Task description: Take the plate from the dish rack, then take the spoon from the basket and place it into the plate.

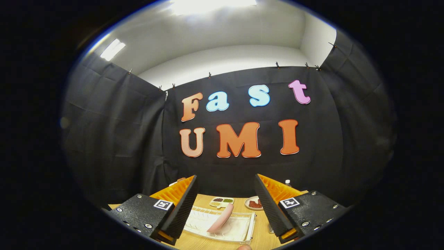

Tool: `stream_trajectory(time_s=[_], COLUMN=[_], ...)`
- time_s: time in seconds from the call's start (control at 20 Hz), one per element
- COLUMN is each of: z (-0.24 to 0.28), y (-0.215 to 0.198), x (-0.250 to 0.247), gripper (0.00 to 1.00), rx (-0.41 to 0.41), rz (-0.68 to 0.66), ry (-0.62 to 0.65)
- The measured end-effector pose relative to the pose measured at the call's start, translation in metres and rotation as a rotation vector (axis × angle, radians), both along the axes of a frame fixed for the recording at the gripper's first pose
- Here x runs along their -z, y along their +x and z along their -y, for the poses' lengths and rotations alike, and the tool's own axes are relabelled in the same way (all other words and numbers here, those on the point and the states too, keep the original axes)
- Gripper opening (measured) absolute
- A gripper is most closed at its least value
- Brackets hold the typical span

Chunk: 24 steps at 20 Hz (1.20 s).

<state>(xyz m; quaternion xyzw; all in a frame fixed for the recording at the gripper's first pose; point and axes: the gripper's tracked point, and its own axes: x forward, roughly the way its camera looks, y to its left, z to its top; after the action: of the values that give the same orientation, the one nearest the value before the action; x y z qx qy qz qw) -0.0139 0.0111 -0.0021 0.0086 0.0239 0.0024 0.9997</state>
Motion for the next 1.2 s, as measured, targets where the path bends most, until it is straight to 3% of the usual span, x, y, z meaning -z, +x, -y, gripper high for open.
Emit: stream_trajectory(time_s=[1.2], z=[0.021], y=[0.009], x=[0.019], gripper=[0.96], rx=[0.008], rz=[-0.055], ry=[0.023])
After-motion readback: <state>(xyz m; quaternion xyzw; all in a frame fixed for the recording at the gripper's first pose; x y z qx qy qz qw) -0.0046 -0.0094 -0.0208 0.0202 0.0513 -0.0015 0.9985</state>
